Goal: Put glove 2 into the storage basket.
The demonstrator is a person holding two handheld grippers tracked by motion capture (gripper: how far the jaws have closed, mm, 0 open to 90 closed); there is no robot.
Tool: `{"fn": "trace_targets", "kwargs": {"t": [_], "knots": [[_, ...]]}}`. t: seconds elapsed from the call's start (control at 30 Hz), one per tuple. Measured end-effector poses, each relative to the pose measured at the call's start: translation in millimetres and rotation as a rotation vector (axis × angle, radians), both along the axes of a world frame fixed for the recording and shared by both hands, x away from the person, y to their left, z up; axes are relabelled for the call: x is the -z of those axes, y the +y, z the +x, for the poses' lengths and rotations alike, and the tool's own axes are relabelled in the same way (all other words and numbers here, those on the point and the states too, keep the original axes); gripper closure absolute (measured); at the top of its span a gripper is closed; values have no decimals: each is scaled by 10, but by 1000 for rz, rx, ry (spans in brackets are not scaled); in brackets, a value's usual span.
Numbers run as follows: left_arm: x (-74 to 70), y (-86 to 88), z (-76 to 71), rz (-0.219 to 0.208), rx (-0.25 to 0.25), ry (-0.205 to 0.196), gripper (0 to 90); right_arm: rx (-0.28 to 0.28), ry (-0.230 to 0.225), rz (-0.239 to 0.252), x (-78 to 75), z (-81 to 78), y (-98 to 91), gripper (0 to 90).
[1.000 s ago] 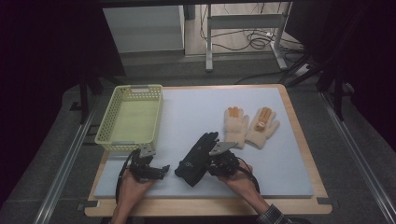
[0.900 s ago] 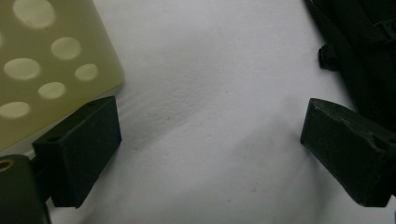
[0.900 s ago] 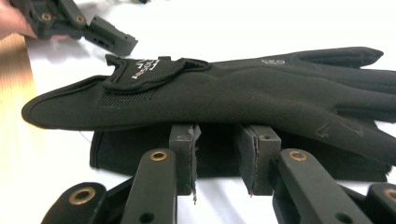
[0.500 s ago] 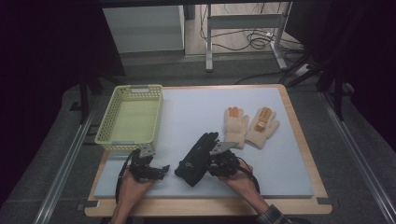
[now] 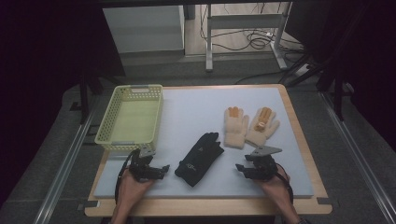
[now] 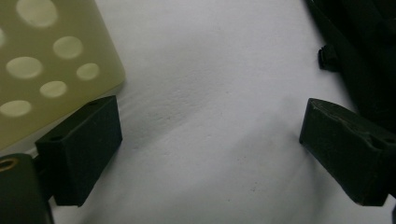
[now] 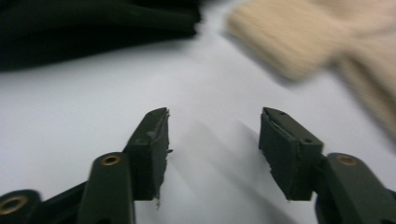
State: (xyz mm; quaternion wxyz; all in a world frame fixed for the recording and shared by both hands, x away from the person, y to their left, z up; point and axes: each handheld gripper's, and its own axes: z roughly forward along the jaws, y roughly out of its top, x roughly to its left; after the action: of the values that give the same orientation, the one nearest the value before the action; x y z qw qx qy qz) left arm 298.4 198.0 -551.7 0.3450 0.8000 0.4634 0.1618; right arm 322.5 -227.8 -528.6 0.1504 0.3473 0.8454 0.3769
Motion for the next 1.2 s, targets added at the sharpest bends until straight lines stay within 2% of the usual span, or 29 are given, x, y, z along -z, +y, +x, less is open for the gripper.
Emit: {"fn": "trace_targets", "kwargs": {"t": [0.07, 0.1, 0.2, 0.3, 0.37, 0.4, 0.43, 0.57, 0.77, 0.8, 0.83, 0.9, 1.03, 1.17, 1.2], "knots": [[-27, 0, -2, -12, -1, 14, 84, 24, -20, -18, 10, 8, -81, 372], [-84, -5, -18, -41, 14, 17, 84, 35, -29, -26, 15, 13, -107, 356], [-138, -24, -38, -51, 27, 11, 82, 44, -23, -19, 22, 34, -147, 321], [-247, -99, -74, -70, 58, 11, 61, 38, -39, -54, 27, 19, -120, 297], [-308, -165, -88, -79, 82, 12, 53, 47, -35, -52, 31, 25, -124, 278], [-368, -250, -91, -85, 101, 14, 41, 48, -29, -46, 31, 31, -130, 276], [-368, -250, -91, -85, 101, 14, 38, 48, -29, -46, 31, 31, -130, 276], [-499, -473, -53, -85, 154, 27, 20, 48, -31, -47, 33, 30, -128, 274], [-571, -843, 35, -56, 209, 68, 3, 47, -31, -46, 34, 31, -130, 269], [-559, -959, 42, -42, 224, 76, 0, 45, -30, -46, 35, 31, -130, 266], [-559, -959, 42, -42, 224, 76, 0, 45, -30, -46, 35, 31, -130, 266], [-529, -1104, 37, -9, 236, 78, 0, 45, -30, -46, 35, 30, -130, 264], [-458, -1293, 45, 61, 225, 67, 0, 43, -31, -47, 36, 30, -129, 261], [-324, -1382, 125, 101, 201, 93, 0, 42, -31, -47, 36, 29, -129, 258], [-292, -1389, 142, 124, 190, 94, 0, 42, -30, -47, 36, 29, -129, 258]]}}
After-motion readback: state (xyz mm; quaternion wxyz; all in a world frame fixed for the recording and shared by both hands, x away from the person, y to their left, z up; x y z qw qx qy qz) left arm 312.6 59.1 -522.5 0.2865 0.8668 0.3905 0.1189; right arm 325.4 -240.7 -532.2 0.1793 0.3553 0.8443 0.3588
